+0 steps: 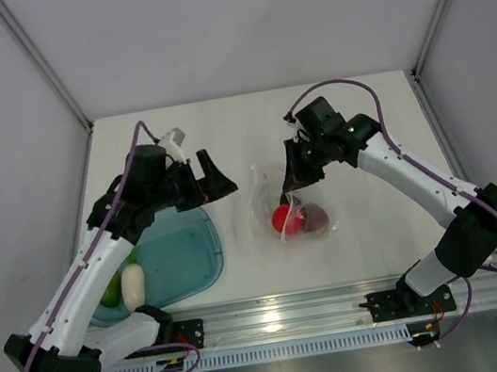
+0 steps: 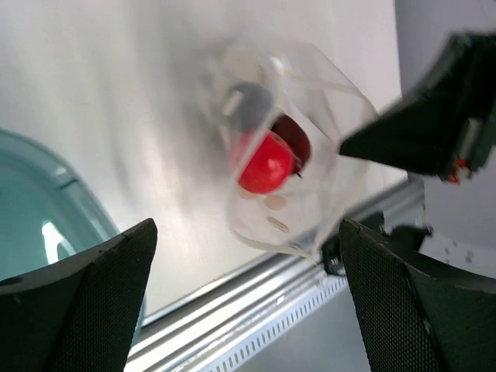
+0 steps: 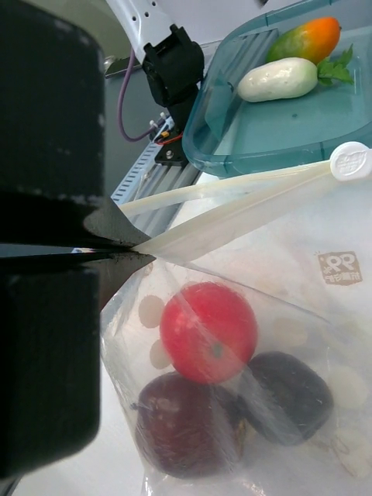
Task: Place the food in the zip-top bag and seal the zipper
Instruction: Place the fake fruit in the zipper food storage bag, then pick up the fake vegetable from the bin.
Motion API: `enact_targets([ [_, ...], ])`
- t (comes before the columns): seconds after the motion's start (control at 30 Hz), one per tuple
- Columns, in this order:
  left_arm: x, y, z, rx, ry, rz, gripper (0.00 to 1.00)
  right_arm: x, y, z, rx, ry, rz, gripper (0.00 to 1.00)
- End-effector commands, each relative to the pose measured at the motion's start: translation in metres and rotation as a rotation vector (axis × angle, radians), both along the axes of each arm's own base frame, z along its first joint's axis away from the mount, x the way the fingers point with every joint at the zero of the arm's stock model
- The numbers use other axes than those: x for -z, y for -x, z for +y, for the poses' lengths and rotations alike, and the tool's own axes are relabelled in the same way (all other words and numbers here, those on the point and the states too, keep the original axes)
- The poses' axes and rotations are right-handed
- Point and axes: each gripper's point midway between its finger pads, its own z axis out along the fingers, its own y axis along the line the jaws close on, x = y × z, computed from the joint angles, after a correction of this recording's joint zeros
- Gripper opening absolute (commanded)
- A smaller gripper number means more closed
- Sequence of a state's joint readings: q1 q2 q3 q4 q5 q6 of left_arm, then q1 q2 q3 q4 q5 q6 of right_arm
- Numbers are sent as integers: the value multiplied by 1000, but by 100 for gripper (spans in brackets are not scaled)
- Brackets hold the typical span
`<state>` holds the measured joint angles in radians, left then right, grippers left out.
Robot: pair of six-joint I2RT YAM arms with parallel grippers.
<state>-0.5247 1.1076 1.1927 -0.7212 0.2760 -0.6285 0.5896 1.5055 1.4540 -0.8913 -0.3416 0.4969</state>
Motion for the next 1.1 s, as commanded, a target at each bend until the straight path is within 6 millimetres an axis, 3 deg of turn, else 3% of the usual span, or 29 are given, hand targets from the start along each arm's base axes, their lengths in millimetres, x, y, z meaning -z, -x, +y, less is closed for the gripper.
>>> enact_targets([
  [0.0, 18, -11, 58, -233, -93, 43, 100, -10, -3, 4, -5, -33, -35, 0],
  [0.07, 34, -6, 78, -301, -111, 111, 99, -8, -3, 4, -10, -32, -31, 0],
  [0.17, 67, 1, 123, -480, -169, 241, 99, -6, -3, 5, -17, -36, -24, 0],
  [0.37, 103, 26, 195, -815, -339, 394, 98, -3, 0, 5, -32, -39, -20, 0],
  [0.53, 126, 44, 218, -981, -380, 506, 95, -1, 2, 3, -41, -34, -16, 0],
  [0.87, 153, 51, 269, -1159, -512, 640, 95, 0, 4, -5, -62, -16, -13, 0],
  [1.07, 178, 54, 282, -1204, -503, 726, 95, 3, 3, -8, -70, -7, -4, 0],
])
